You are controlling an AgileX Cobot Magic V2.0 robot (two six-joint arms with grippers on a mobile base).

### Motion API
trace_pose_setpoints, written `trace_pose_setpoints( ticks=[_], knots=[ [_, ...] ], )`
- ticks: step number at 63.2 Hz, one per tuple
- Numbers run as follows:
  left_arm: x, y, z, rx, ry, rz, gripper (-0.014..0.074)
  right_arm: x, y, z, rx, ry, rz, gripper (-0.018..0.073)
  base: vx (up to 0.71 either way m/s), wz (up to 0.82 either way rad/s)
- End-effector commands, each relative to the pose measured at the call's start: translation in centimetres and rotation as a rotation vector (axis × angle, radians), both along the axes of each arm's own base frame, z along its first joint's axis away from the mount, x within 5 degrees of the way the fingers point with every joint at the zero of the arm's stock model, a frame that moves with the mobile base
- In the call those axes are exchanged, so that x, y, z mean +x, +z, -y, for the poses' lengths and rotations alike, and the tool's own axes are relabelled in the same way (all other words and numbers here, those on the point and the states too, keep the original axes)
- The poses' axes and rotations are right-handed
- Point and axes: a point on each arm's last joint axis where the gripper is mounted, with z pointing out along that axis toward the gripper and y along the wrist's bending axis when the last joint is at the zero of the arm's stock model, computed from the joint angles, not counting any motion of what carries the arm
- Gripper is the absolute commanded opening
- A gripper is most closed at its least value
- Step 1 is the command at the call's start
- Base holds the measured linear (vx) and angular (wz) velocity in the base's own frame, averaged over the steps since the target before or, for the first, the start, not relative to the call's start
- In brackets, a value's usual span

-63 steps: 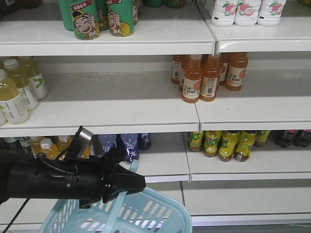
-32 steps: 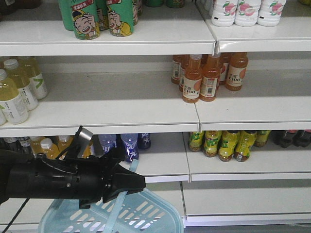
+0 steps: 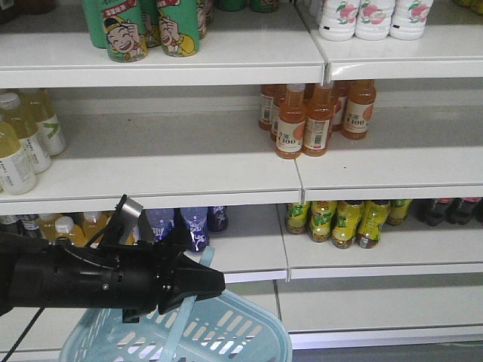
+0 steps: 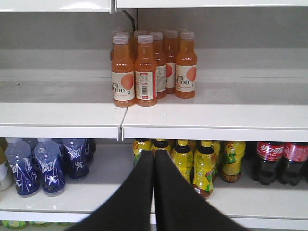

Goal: Place coke in basket with both arms
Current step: 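Turn the base away from the shelf holding the basket in the left gripper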

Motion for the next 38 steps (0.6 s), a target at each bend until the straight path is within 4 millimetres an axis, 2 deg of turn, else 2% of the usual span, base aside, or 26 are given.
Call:
trace_pose_setpoints(
  ticks=[1,14,38],
  knots=[
    [-0.09,2.35,0.38,-0.110,0.004,0.035,-0.0006,-0.01,0.49,-0.01,-0.003,0.001,0.079,-0.0010,-0.02,-0.15],
    [-0.09,2.35,0.38,-0.110,0.004,0.035,-0.0006,-0.01,0.49,-0.01,-0.003,0.001,0.079,-0.0010,-0.03,-0.28],
    [-0.09,2.35,0.38,-0.110,0.004,0.035,-0.0006,-0.01,0.49,-0.01,-0.003,0.001,0.079,-0.0010,-0.03,-0.47]
  ],
)
